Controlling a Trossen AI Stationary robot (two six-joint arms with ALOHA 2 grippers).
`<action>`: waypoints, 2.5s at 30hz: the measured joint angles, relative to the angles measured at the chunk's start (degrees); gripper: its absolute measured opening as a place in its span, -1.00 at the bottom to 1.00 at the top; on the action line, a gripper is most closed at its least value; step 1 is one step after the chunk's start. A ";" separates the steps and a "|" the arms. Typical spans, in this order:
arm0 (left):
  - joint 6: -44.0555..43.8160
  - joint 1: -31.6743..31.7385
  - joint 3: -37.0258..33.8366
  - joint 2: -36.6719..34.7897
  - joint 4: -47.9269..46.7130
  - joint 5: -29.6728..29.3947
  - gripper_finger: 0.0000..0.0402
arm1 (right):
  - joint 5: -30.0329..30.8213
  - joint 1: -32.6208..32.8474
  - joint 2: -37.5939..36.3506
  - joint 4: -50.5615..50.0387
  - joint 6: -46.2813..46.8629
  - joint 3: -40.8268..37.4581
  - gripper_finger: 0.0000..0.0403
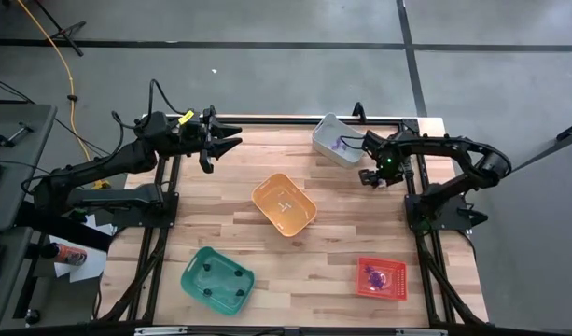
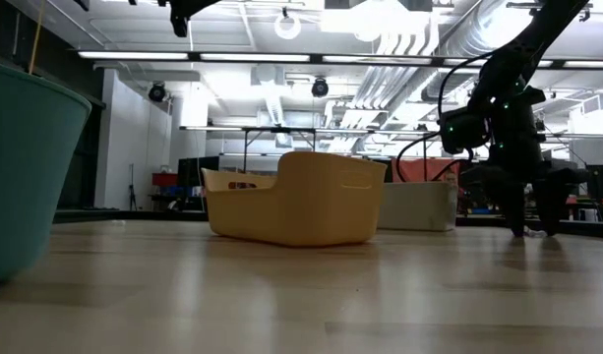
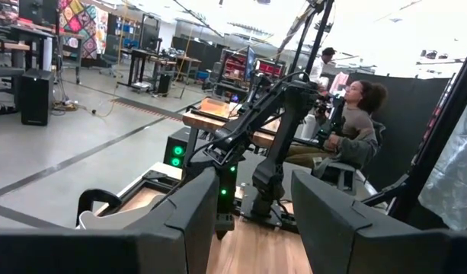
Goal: Sort Halloween decoration
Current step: Put the white bone toy into the yellow bin
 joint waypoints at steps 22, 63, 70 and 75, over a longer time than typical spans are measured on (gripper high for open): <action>0.02 0.01 0.00 0.00 0.00 0.00 -0.22 | -0.51 0.02 -0.04 -1.16 -0.90 0.07 -0.51; 0.04 0.02 0.00 0.00 -0.02 0.00 -0.22 | -2.22 0.49 -12.41 -8.02 -3.62 9.90 -0.52; 0.02 0.00 0.00 0.00 0.00 0.00 -0.22 | -12.07 6.44 -17.03 -4.91 -5.31 16.07 -0.52; 0.00 0.00 0.00 0.00 0.00 -0.19 -0.22 | -17.41 16.02 -16.81 9.04 -5.06 16.49 -0.52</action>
